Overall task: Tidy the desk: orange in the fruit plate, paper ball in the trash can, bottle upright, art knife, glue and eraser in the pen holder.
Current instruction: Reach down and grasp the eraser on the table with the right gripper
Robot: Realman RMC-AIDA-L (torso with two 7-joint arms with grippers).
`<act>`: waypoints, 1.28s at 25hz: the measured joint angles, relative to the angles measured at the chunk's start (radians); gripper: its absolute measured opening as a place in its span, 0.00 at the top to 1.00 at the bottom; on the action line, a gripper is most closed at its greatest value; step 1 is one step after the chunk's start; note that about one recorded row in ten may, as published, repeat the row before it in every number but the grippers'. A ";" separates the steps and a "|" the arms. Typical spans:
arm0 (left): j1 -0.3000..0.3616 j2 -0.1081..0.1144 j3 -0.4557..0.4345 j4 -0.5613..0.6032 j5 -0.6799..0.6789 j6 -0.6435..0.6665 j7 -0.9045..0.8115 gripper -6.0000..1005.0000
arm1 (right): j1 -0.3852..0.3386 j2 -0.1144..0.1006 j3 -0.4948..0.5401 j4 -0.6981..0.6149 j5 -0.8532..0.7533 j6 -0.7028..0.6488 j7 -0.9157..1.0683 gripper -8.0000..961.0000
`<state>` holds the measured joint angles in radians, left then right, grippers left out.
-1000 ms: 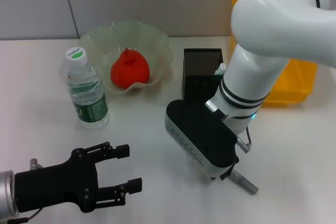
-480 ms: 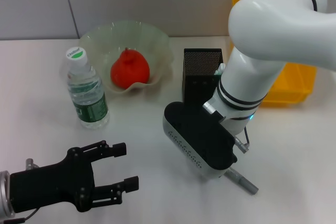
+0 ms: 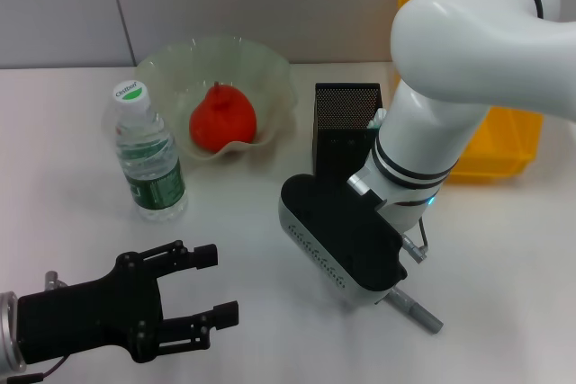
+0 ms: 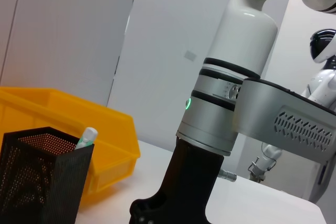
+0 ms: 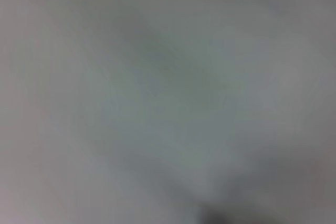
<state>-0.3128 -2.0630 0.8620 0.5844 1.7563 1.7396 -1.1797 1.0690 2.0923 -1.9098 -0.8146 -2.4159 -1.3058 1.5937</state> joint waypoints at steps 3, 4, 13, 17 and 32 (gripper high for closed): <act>-0.001 0.000 0.000 0.000 0.000 0.001 0.000 0.19 | 0.000 0.000 0.000 0.000 0.000 -0.004 0.002 0.44; -0.001 0.000 0.000 0.000 0.000 0.001 0.000 0.19 | 0.002 0.000 0.000 0.000 0.000 -0.004 0.002 0.46; -0.003 0.000 0.000 0.000 0.000 0.002 -0.006 0.19 | 0.008 0.000 0.000 0.004 -0.001 -0.007 0.003 0.51; -0.005 0.000 0.000 0.000 0.000 0.003 -0.013 0.19 | 0.009 0.000 0.000 0.006 -0.001 -0.007 0.002 0.51; -0.002 0.000 -0.001 0.000 0.000 0.009 -0.014 0.19 | 0.010 0.000 -0.014 0.008 0.000 -0.003 0.002 0.53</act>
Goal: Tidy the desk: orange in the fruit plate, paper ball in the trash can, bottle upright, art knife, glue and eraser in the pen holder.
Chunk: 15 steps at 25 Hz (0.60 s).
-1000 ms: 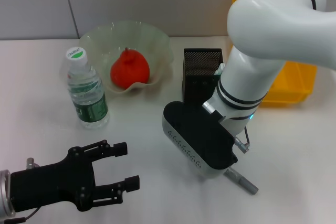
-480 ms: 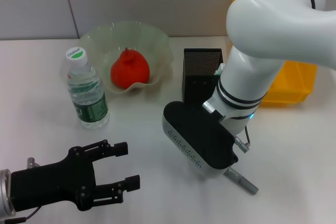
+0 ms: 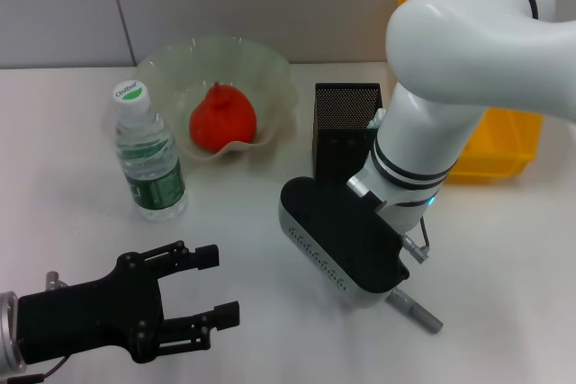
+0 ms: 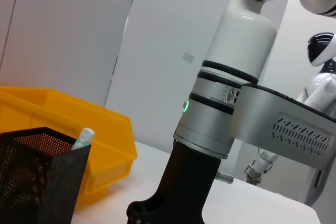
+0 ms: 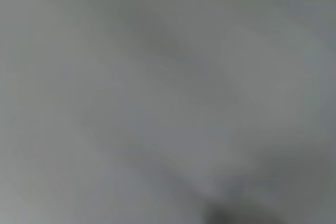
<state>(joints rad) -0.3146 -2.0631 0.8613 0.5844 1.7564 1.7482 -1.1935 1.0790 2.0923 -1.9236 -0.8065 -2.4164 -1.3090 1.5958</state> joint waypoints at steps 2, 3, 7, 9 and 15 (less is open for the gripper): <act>-0.001 0.000 0.000 0.000 0.000 0.002 0.000 0.19 | 0.000 0.000 0.000 0.000 0.000 0.001 0.000 0.54; -0.001 0.000 0.000 0.000 0.000 0.002 0.000 0.19 | 0.000 0.000 0.000 0.000 0.000 0.001 0.000 0.54; -0.002 0.000 -0.001 0.000 -0.001 0.002 0.000 0.19 | -0.003 0.000 0.000 -0.002 0.000 0.003 0.000 0.55; -0.002 0.000 -0.001 0.000 -0.001 0.002 0.000 0.19 | -0.005 0.000 0.000 -0.004 0.000 0.004 0.001 0.55; -0.003 0.001 -0.002 0.000 -0.003 0.002 0.000 0.19 | -0.007 0.000 0.006 -0.022 0.000 -0.002 0.009 0.57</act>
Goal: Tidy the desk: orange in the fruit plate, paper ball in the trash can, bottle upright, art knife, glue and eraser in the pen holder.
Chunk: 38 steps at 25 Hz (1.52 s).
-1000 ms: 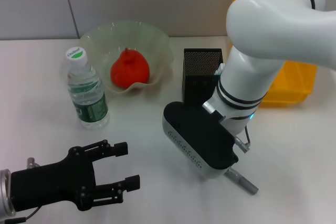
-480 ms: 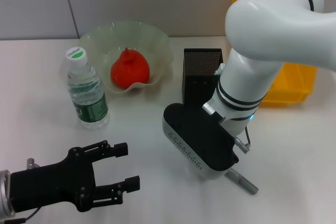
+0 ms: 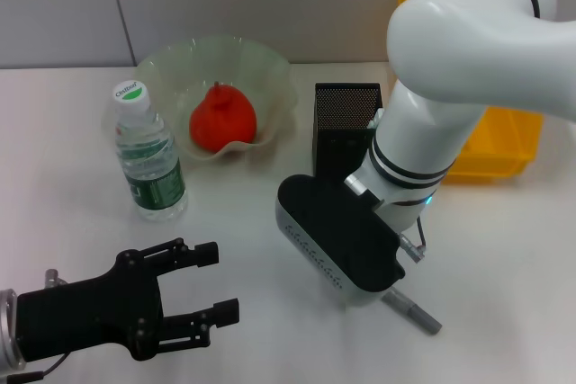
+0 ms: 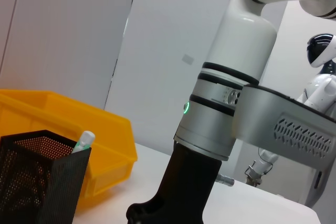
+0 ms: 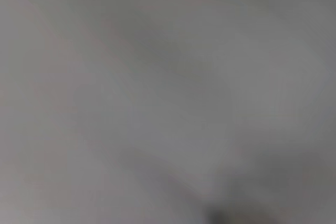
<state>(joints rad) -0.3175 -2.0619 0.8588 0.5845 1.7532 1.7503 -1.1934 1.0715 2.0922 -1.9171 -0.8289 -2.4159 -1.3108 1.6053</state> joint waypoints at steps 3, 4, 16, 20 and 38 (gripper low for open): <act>0.000 0.000 0.000 0.000 0.000 0.000 0.000 0.19 | -0.006 -0.001 0.004 -0.028 0.000 -0.008 0.012 0.57; 0.000 0.000 0.000 0.000 0.000 0.000 0.000 0.19 | -0.014 -0.005 0.016 -0.068 -0.005 -0.029 0.029 0.57; 0.002 0.003 0.000 0.000 -0.002 0.001 0.000 0.19 | -0.117 -0.008 0.301 -0.418 -0.160 -0.209 0.126 0.57; 0.004 0.004 0.000 0.000 -0.001 0.006 0.000 0.19 | -0.141 -0.010 0.388 -0.504 -0.168 -0.213 0.161 0.57; 0.009 0.006 0.001 0.001 0.008 0.029 0.000 0.19 | -0.187 -0.009 0.490 -0.550 -0.215 -0.091 0.249 0.57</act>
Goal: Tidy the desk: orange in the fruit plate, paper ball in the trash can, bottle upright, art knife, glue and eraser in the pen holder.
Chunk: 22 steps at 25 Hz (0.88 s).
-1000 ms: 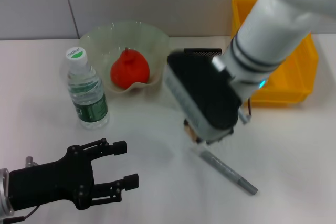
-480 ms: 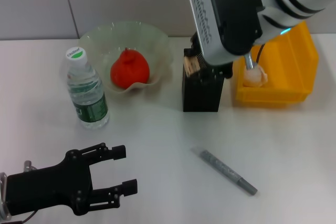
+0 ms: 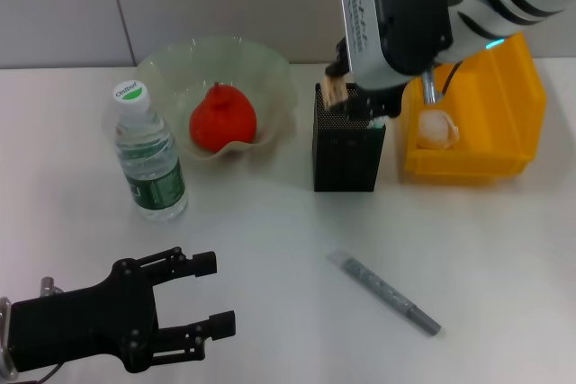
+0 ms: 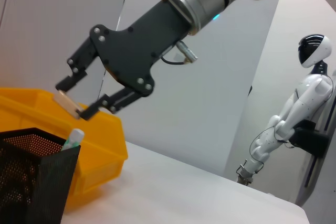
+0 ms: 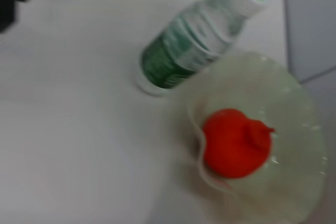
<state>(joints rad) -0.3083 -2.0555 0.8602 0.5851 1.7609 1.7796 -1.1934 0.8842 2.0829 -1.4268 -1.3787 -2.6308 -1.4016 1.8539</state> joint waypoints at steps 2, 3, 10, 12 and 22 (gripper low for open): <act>0.000 0.000 0.001 0.000 0.000 0.000 0.000 0.19 | 0.000 0.000 0.001 0.011 -0.023 0.033 0.032 0.57; 0.000 0.000 0.003 0.000 0.000 0.000 0.000 0.19 | -0.001 0.000 0.001 0.020 -0.035 0.049 0.052 0.57; 0.000 0.000 0.006 -0.001 0.002 0.002 0.001 0.19 | 0.011 -0.001 0.008 0.083 -0.080 0.131 0.225 0.57; -0.001 0.000 0.007 -0.001 0.002 0.002 0.001 0.19 | 0.017 -0.002 0.013 0.103 -0.080 0.137 0.273 0.57; -0.004 0.000 0.008 0.000 0.002 0.002 0.005 0.19 | 0.062 -0.003 0.137 0.175 -0.073 0.142 0.571 0.57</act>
<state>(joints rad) -0.3127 -2.0554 0.8678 0.5849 1.7625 1.7813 -1.1882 0.9466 2.0799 -1.2895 -1.2034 -2.7037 -1.2596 2.4253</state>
